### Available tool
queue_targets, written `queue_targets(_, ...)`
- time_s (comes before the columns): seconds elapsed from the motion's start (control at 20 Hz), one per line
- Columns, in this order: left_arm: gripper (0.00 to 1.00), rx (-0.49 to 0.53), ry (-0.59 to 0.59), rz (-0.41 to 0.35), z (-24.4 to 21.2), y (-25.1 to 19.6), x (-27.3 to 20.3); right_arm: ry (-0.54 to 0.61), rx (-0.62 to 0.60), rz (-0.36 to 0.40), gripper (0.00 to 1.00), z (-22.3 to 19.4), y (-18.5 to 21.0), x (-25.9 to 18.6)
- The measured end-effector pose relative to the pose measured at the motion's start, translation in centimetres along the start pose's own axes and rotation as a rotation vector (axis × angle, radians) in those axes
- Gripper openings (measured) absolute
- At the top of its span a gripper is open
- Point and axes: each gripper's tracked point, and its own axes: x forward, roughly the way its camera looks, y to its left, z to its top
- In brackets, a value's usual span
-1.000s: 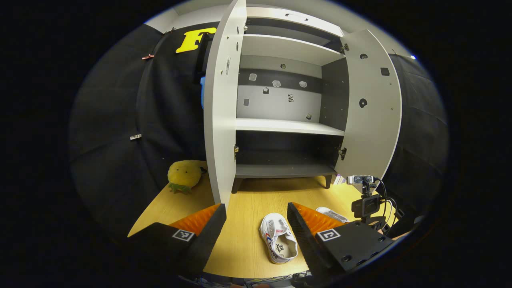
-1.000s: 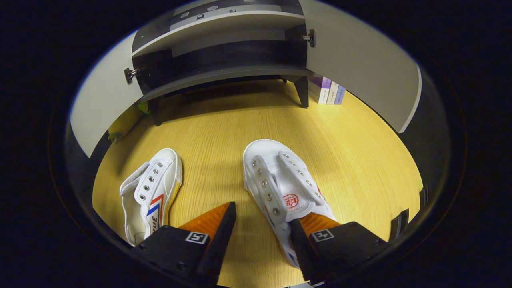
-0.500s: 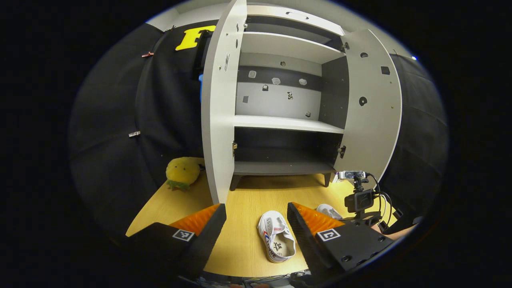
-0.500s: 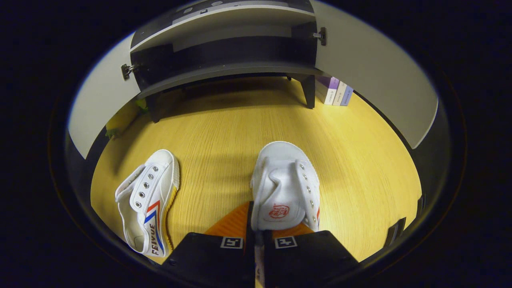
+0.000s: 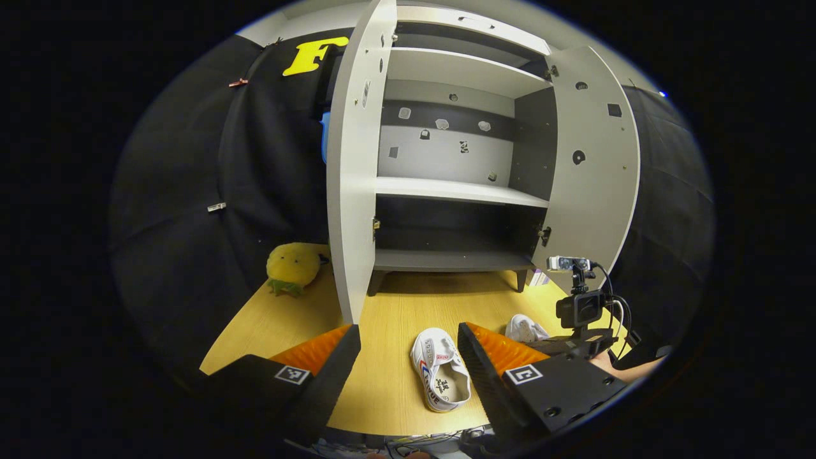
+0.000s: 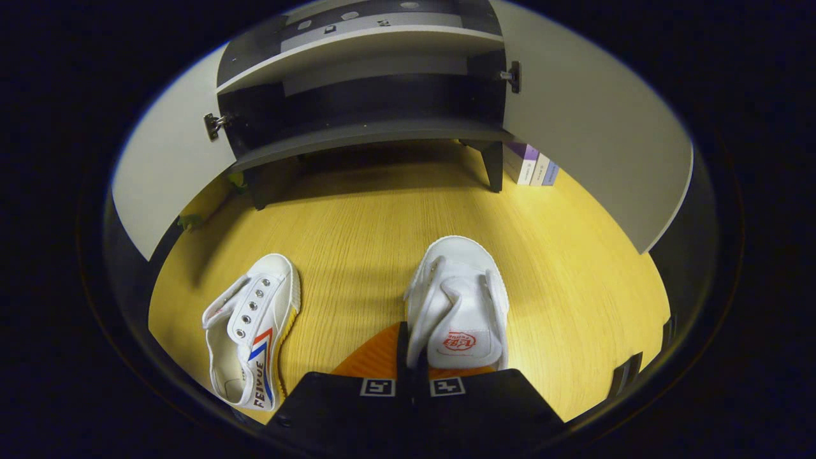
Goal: Grab one shoe with the right hand and put it into the shoe cabinet, grab the other shoe with the left hand and put it into the shoe cabinet; then close the right door with the right hand and the left door with the left hand.
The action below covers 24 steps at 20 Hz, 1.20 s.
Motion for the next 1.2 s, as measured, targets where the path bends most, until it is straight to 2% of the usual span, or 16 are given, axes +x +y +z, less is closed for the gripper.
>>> queue_targets(0.25, 0.95, 0.006, -0.022, -0.014, 0.6, -0.2, -0.3, -0.088, -0.063, 0.033, 0.05, 4.8, 1.8, -3.5)
queue_targets(0.65, 0.95, 0.060, -0.077, -0.050, 2.3, -0.4, -0.9, -0.306, -0.106, 0.061, 0.05, 20.4, 4.7, -9.3)
queue_targets(0.9, 0.95, 0.068, -0.108, -0.043, 4.0, 0.2, -0.1, -0.431, -0.161, 0.059, 0.05, 30.9, 5.7, -10.0)
queue_targets(1.2, 0.95, 0.050, -0.145, 0.025, 6.6, 1.6, 1.4, -0.526, -0.267, 0.031, 0.05, 42.1, 6.3, -7.5)
